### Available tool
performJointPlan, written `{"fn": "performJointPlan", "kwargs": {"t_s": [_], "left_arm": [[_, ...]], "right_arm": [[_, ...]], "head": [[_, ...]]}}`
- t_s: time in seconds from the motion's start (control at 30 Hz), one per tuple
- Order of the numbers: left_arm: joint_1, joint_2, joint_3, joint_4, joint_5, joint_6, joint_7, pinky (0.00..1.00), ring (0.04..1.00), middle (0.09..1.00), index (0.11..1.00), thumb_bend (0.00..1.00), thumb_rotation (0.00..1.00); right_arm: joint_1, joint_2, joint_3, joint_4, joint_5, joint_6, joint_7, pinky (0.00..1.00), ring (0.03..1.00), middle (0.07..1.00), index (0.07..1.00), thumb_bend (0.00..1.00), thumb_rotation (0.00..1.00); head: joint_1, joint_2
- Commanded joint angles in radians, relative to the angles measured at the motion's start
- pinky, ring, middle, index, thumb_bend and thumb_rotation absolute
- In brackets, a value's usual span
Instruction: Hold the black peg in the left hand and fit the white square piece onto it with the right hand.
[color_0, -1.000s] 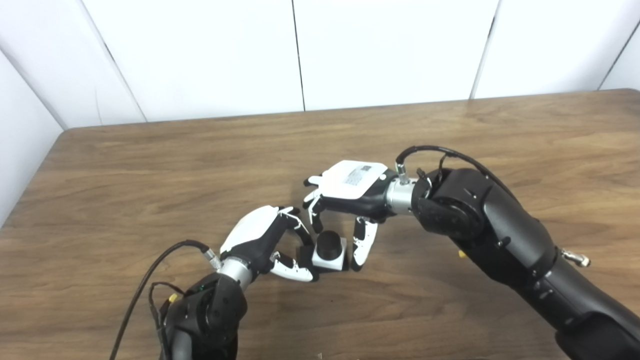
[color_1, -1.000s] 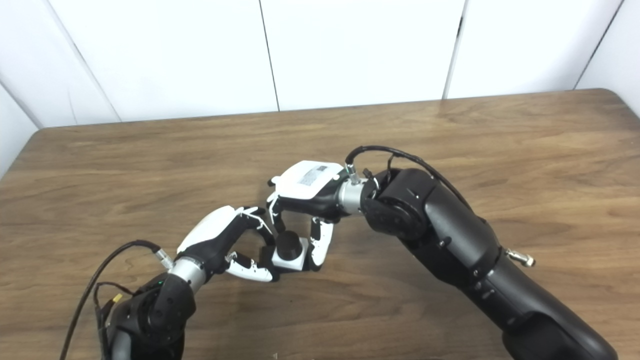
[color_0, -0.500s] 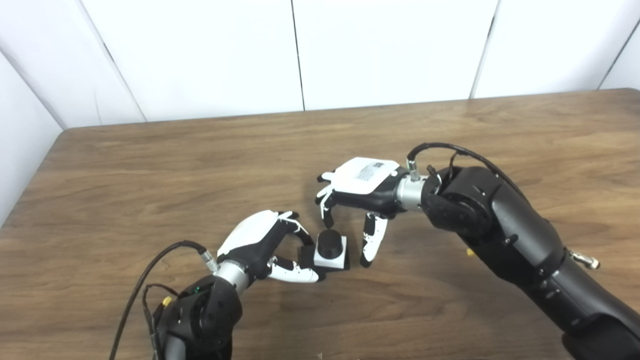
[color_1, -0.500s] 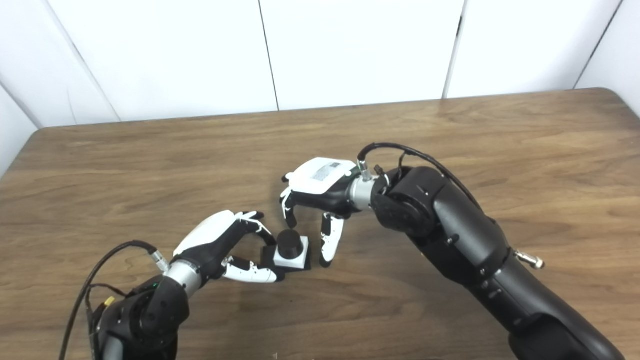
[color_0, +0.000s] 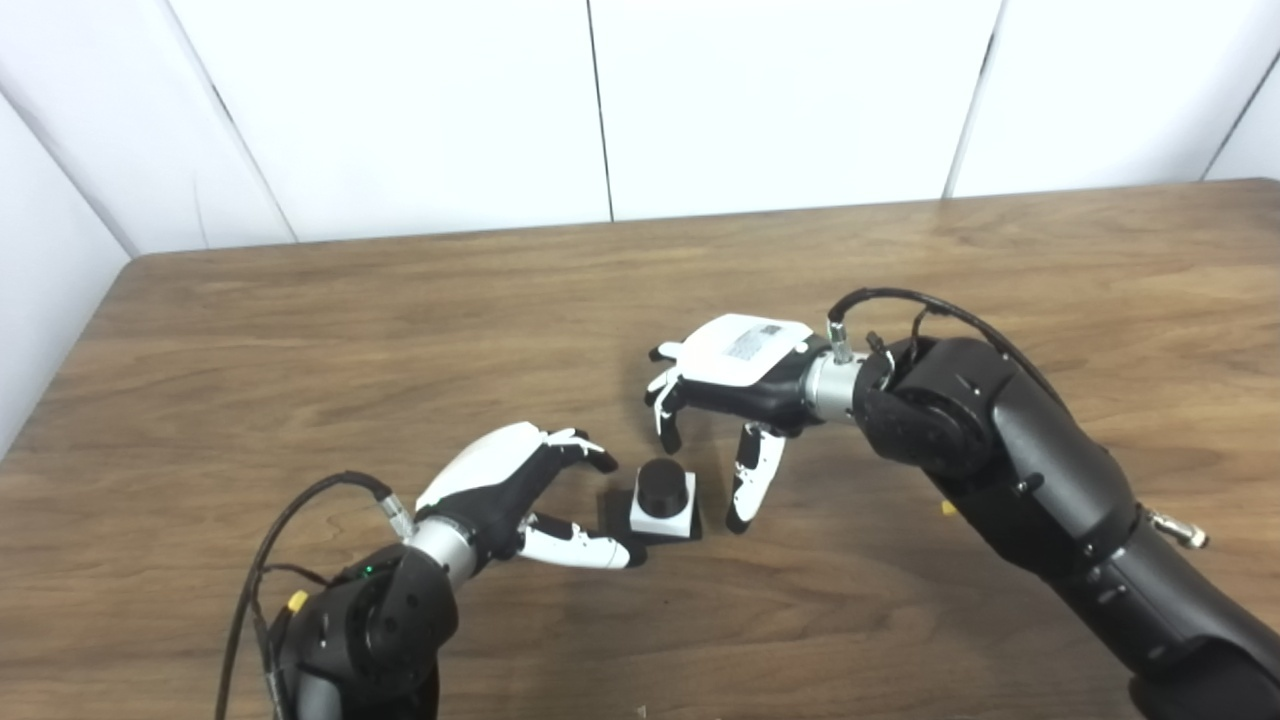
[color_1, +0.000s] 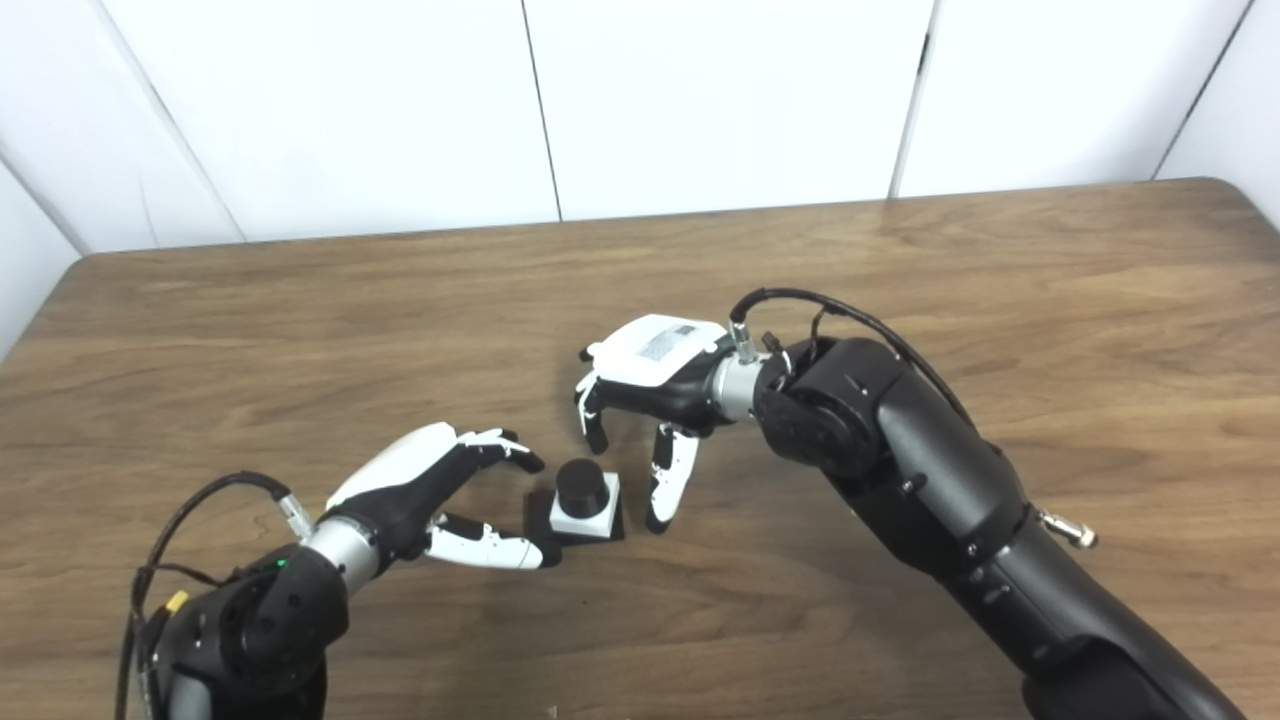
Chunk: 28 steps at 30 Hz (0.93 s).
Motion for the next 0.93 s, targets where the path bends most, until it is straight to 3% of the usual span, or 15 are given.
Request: {"fn": "performJointPlan", "kwargs": {"t_s": [0.0,0.4,0.6,0.73,0.8,0.9], "left_arm": [[-0.012,0.001,0.007,-0.018,0.017,0.012,-0.04,0.93,1.0,0.979,0.825,0.86,0.44],[-0.024,-0.016,0.03,-0.043,0.088,0.011,-0.065,1.0,1.0,1.0,0.851,0.86,0.33],[-0.037,-0.012,0.084,-0.082,0.085,0.011,-0.101,1.0,1.0,1.0,0.854,0.85,0.3],[-0.042,-0.006,0.127,-0.104,0.09,0.011,-0.114,0.92,1.0,1.0,0.859,0.85,0.35],[-0.041,-0.004,0.148,-0.108,0.078,0.011,-0.102,0.89,1.0,1.0,0.861,0.85,0.37],[-0.03,0.005,0.178,-0.097,0.019,0.005,-0.021,0.85,1.0,0.993,0.859,0.85,0.42]], "right_arm": [[-0.039,0.0,-0.023,-0.012,0.003,0.002,-0.03,0.98,1.0,0.884,0.651,0.97,0.32],[-0.037,-0.017,-0.059,-0.011,0.03,-0.007,-0.049,0.97,1.0,0.882,0.64,0.97,0.34],[-0.042,-0.038,-0.091,-0.019,0.025,0.021,-0.052,1.0,1.0,0.89,0.656,0.97,0.34],[-0.043,-0.061,-0.128,-0.025,0.041,0.035,-0.054,0.98,1.0,0.89,0.663,0.97,0.33],[-0.036,-0.072,-0.154,-0.024,0.059,0.036,-0.067,0.97,1.0,0.886,0.665,0.98,0.32],[-0.022,-0.086,-0.193,-0.031,0.082,0.059,-0.071,0.96,1.0,0.887,0.683,0.97,0.33]], "head": [[0.001,-0.002],[-0.005,-0.012],[-0.01,-0.023],[-0.014,-0.038],[-0.017,-0.045],[-0.018,-0.054]]}}
